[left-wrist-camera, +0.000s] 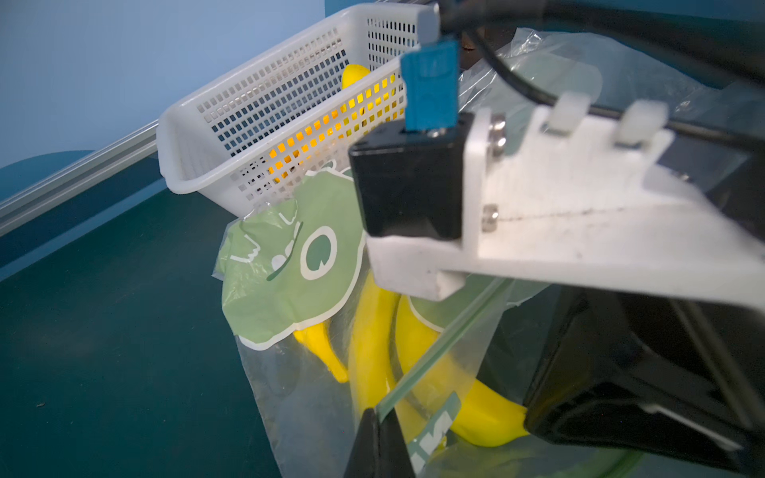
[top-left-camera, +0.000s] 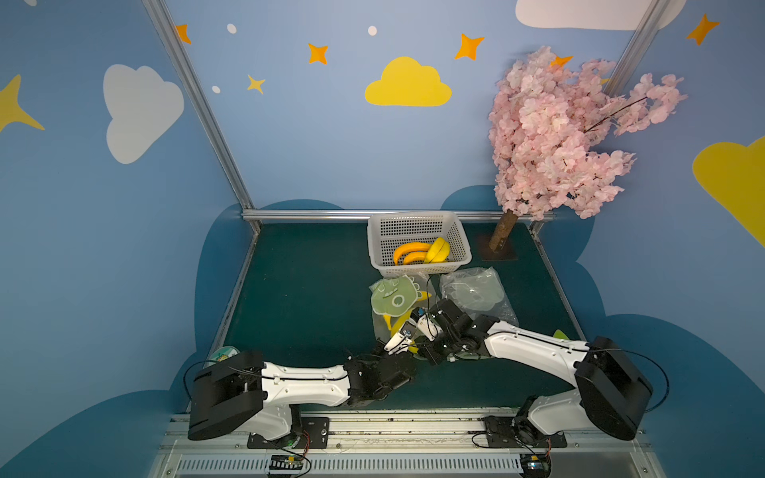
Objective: Open the zip-top bag and take out the banana
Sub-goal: Pick up the banana from the zipper food storage bag.
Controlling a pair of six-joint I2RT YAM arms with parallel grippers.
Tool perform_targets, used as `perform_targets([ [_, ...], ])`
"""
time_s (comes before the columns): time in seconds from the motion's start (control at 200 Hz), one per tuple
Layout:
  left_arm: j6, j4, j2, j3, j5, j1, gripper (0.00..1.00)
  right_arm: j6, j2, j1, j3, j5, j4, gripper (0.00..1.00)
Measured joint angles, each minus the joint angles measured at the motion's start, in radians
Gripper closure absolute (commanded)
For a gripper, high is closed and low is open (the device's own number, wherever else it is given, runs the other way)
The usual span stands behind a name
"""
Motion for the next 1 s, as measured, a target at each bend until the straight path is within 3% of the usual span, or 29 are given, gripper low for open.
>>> perform_targets([
  [0.45,0.002,-0.045,0.048,0.027,0.006,0.033,0.97,0.003,0.000,-0.001,-0.009,-0.105,0.000,1.00],
  [1.001,0.018,0.010,0.071,0.009,-0.011,-0.003,0.97,0.028,0.024,-0.051,0.072,-0.159,-0.100,1.00],
])
